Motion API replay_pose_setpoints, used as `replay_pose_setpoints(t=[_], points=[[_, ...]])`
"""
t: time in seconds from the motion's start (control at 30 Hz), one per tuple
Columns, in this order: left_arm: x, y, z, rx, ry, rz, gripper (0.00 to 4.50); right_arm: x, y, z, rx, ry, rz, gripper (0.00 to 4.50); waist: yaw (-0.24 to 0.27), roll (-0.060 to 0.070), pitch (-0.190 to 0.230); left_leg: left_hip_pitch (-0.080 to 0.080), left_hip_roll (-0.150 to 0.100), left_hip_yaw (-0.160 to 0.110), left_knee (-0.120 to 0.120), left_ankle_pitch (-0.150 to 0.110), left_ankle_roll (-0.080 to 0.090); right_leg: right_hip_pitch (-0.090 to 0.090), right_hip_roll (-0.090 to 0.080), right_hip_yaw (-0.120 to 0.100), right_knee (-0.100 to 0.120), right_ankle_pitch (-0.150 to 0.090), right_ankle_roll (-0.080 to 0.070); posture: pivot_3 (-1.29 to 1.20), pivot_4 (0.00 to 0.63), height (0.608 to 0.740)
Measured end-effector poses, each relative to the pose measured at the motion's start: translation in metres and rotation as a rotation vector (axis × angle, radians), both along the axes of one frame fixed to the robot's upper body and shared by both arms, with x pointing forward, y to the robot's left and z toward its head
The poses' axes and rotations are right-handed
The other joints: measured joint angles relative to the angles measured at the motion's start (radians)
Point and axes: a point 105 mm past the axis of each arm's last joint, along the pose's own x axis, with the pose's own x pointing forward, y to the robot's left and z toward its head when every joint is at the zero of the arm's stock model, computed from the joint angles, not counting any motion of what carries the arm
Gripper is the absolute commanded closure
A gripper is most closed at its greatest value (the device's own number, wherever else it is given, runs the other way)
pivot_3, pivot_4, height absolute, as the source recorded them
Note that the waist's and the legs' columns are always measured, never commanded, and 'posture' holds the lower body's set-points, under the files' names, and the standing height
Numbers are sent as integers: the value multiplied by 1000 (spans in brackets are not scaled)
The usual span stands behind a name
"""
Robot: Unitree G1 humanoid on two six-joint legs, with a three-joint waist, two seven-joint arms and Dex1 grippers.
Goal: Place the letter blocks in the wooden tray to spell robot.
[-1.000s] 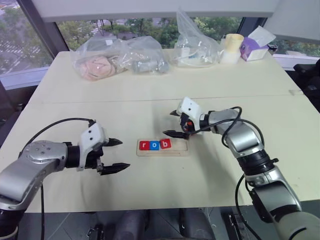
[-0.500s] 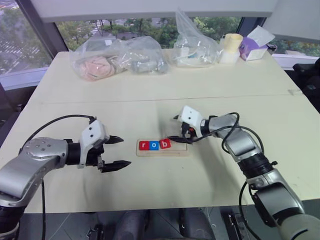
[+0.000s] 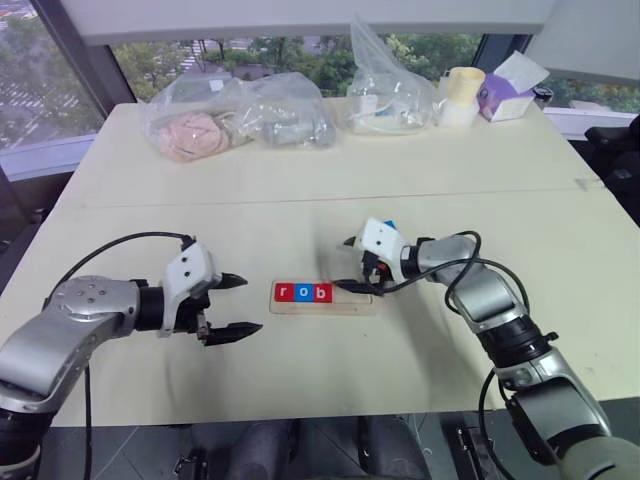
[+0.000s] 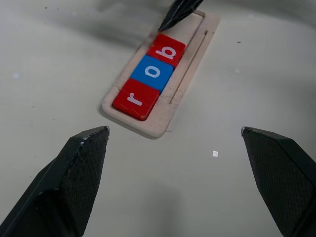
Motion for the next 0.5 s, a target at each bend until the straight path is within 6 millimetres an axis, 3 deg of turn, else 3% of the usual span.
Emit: replay_pose_setpoints(t=[0.2, 0.27, 0.33, 0.5], points=[[8, -15, 19, -109, -43, -17, 0, 11, -33, 33, 208, 20, -298, 20, 5, 0, 0, 0, 0, -2, 1, 0, 0, 1, 0, 0, 0, 0, 0, 0, 150, 740], [11, -18, 25, -139, -58, -20, 0, 9, -40, 34, 254, 47, -371, 20, 4, 0, 0, 0, 0, -2, 0, 0, 0, 1, 0, 0, 0, 0, 0, 0, 150, 740], [17, -27, 34, -187, -82, -25, 0, 1, -50, 26, 314, 96, -491, 20, 5, 0, 0, 0, 0, -2, 0, 0, 0, 1, 1, 0, 0, 0, 0, 0, 150, 740], [20, -44, 34, -239, -68, -52, 0, -19, -50, -4, 320, 202, -607, 20, -2, 0, -1, 0, 0, 0, 1, 0, 0, 1, 0, 1, 1, 0, 0, 0, 150, 740]])
